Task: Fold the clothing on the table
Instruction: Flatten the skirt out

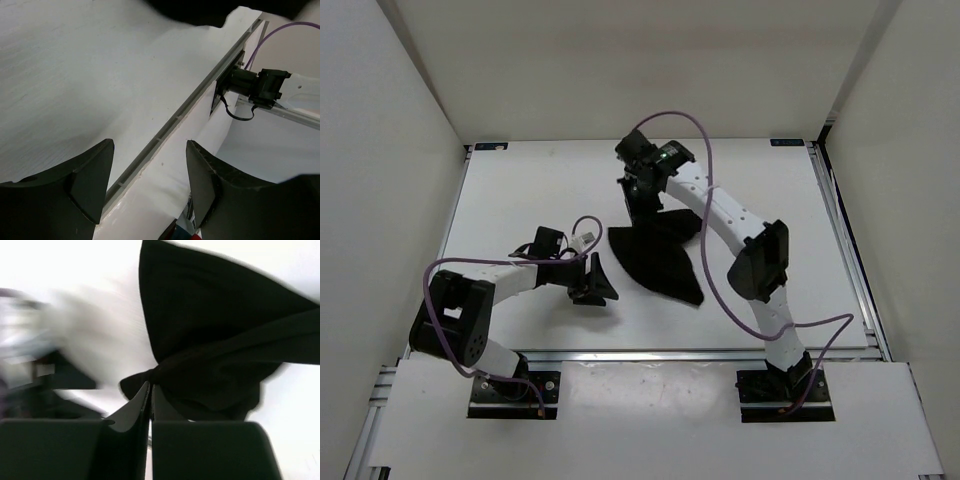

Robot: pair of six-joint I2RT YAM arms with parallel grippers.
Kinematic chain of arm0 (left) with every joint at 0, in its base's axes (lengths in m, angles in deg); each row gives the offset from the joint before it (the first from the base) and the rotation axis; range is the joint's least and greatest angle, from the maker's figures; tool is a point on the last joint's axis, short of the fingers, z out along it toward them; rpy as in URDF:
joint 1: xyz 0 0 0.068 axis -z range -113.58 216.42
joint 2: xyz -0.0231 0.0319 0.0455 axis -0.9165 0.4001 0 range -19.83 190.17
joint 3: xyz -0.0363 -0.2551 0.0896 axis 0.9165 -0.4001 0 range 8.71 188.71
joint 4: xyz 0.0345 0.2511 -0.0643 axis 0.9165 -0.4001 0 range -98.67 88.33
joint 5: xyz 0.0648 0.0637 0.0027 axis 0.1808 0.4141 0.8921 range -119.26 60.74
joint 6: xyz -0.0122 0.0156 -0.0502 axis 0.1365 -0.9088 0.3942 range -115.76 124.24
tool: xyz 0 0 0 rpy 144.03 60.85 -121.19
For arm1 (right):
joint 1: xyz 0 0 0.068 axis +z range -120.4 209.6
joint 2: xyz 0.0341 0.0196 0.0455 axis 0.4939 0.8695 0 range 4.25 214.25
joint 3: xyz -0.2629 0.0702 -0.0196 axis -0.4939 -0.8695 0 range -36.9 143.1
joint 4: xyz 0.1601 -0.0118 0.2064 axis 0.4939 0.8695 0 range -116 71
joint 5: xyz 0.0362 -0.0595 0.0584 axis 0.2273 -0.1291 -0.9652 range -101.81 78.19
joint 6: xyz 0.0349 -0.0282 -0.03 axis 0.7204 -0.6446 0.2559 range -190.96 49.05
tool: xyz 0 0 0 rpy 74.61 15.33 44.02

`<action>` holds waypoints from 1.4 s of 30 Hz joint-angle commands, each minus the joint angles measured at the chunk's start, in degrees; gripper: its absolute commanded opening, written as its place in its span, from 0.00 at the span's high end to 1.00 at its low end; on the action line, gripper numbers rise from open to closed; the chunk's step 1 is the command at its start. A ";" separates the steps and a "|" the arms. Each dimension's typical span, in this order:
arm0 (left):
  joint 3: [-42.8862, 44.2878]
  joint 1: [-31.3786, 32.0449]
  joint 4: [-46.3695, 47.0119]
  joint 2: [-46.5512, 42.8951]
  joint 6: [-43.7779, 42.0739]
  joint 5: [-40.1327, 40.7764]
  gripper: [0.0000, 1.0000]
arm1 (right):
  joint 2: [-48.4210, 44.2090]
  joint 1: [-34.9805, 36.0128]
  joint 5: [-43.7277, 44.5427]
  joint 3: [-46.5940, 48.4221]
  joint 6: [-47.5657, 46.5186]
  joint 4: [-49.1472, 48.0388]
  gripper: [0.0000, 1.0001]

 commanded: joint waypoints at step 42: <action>13.57 4.70 0.55 3.42 3.02 1.13 0.31 | -33.47 -16.22 3.49 -58.06 -0.61 -30.81 0.57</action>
